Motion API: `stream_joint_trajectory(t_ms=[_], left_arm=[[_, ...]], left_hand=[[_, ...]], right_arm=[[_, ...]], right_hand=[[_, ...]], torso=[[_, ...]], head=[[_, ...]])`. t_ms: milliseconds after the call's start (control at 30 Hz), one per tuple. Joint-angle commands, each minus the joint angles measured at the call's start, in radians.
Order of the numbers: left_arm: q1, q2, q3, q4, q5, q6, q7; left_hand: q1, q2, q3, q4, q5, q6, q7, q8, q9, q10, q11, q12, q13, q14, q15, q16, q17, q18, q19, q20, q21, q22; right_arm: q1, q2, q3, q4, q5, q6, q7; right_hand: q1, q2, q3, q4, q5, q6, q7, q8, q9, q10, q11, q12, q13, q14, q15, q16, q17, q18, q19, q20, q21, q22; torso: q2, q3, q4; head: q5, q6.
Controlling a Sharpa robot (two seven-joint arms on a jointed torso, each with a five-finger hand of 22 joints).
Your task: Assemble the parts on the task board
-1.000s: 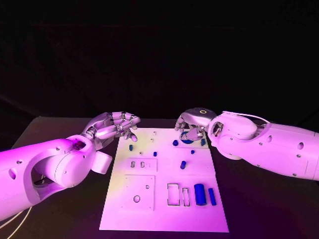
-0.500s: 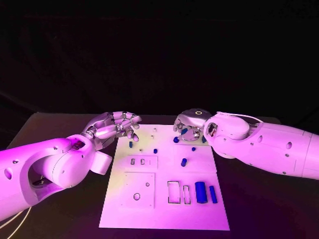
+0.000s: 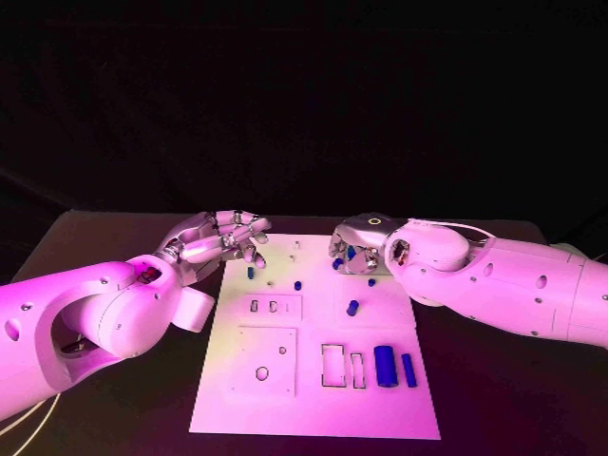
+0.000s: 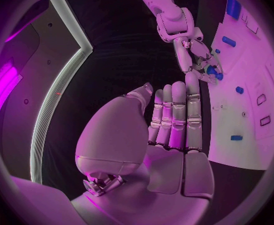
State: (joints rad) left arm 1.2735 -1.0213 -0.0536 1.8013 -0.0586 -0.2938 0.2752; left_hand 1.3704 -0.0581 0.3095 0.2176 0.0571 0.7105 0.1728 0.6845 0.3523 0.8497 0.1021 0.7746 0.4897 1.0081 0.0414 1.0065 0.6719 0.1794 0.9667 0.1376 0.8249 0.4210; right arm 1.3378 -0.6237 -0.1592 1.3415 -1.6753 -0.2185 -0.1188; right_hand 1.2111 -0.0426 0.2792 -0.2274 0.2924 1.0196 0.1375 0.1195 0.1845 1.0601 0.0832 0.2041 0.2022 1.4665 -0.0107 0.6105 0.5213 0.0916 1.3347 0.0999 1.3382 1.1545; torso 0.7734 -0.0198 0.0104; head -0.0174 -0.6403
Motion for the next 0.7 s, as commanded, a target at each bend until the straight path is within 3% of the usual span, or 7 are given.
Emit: stream_joint_trajectory(t_ms=[33, 467, 700], left_arm=[[0.003, 0.0, 0.001, 0.004, 0.013, 0.021, 0.009], [0.004, -0.003, 0.001, 0.006, 0.022, 0.02, 0.007], [0.004, -0.003, 0.001, 0.006, 0.022, 0.014, 0.004]], left_hand=[[-0.002, -0.008, 0.002, 0.006, 0.001, -0.007, -0.001, -0.006, -0.001, -0.006, 0.001, -0.007, -0.001, 0.003, 0.0, -0.004, -0.001, 0.004, -0.006, 0.0, 0.0, -0.001], [0.001, -0.011, 0.009, 0.008, 0.001, -0.013, 0.004, -0.013, -0.011, -0.009, 0.005, -0.022, -0.019, 0.007, 0.003, -0.01, -0.009, 0.004, -0.006, 0.002, 0.0, -0.003], [0.012, -0.015, 0.014, -0.001, 0.001, -0.012, 0.004, -0.015, -0.016, -0.007, 0.005, -0.026, -0.028, 0.01, 0.003, -0.011, -0.012, 0.004, -0.005, 0.003, 0.002, -0.004]], right_arm=[[-0.001, 0.005, 0.0, -0.006, -0.014, 0.008, 0.007], [-0.001, 0.007, 0.0, -0.013, -0.013, 0.008, 0.005], [-0.001, 0.005, 0.0, -0.013, -0.015, 0.022, 0.002]], right_hand=[[0.001, -0.009, 0.008, -0.001, -0.005, 0.0, 0.002, -0.005, 0.002, -0.007, -0.001, 0.005, -0.002, 0.014, 0.004, 0.007, 0.003, -0.011, 0.012, 0.0, 0.007, 0.007], [0.021, 0.013, 0.053, 0.004, -0.006, 0.018, -0.004, -0.006, 0.015, 0.006, -0.007, 0.016, -0.008, 0.004, 0.0, 0.042, 0.024, -0.017, 0.029, -0.002, 0.034, 0.05], [0.025, 0.013, 0.076, 0.004, -0.005, 0.025, -0.004, -0.007, 0.02, 0.011, -0.007, 0.017, -0.013, -0.001, -0.001, 0.053, 0.03, -0.018, 0.031, -0.003, 0.04, 0.061]], torso=[[0.003, 0.0009, -0.0002], [0.007, 0.0011, -0.0005], [0.009, 0.0006, -0.001]], head=[[0.002, -0.002], [0.008, -0.005], [0.007, -0.012]])
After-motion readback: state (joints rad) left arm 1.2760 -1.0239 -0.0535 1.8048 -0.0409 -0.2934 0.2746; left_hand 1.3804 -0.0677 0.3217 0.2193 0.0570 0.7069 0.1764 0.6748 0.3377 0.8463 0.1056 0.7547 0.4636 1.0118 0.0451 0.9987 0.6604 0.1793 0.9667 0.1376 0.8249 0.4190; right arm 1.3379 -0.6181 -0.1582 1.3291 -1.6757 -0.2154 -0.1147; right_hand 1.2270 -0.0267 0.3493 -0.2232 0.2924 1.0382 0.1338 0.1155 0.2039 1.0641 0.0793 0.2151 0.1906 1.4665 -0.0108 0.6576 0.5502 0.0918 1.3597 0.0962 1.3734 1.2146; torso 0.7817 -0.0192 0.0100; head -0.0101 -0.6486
